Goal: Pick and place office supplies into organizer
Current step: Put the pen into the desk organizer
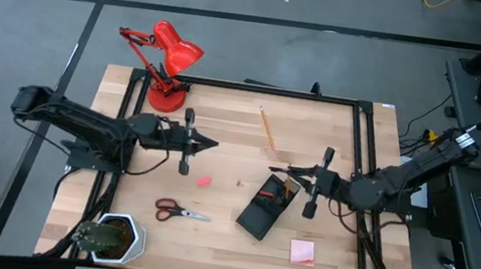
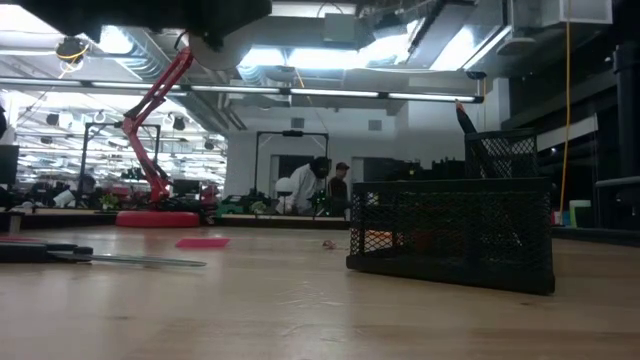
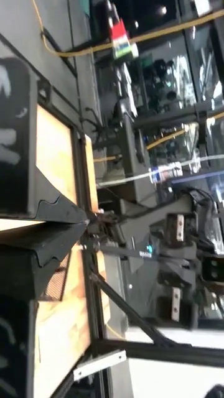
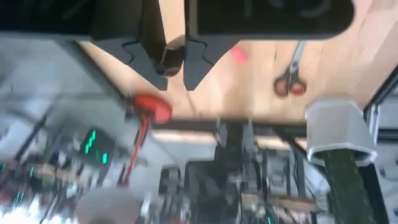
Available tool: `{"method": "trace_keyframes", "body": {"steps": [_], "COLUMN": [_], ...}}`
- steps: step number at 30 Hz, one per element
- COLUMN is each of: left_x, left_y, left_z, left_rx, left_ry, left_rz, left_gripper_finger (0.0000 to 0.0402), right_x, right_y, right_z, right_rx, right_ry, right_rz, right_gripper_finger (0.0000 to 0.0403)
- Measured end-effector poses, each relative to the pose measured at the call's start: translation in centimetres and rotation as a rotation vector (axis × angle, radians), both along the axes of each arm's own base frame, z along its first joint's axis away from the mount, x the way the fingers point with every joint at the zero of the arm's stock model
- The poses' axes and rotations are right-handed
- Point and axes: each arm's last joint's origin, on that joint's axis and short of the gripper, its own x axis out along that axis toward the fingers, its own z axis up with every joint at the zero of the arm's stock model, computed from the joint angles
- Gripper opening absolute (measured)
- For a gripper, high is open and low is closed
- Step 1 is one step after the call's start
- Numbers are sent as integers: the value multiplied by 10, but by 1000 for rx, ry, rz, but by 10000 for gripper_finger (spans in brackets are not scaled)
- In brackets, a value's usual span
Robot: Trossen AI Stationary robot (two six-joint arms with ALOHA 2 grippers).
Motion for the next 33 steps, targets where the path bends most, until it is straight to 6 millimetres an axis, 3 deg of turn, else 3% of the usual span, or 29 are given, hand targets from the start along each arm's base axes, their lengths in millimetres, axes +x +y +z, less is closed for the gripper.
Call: {"method": "trace_keyframes", "body": {"steps": [7,15,22,33], "left_x": [-7,-6,-6,-6], "left_y": [1,1,1,2], "left_z": [-12,-14,-14,-15], "left_rx": [-29,-35,-56,-68], "left_ry": [35,54,56,61], "left_rz": [39,39,39,65], "left_gripper_finger": [2,3,3,3], "right_x": [6,5,3,10], "right_y": [2,6,7,-1], "right_z": [14,5,1,-13], "right_rx": [120,302,332,262], "right_ry": [201,328,416,499], "right_rz": [-73,-46,25,-72], "right_gripper_finger": [27,27,27,27]}}
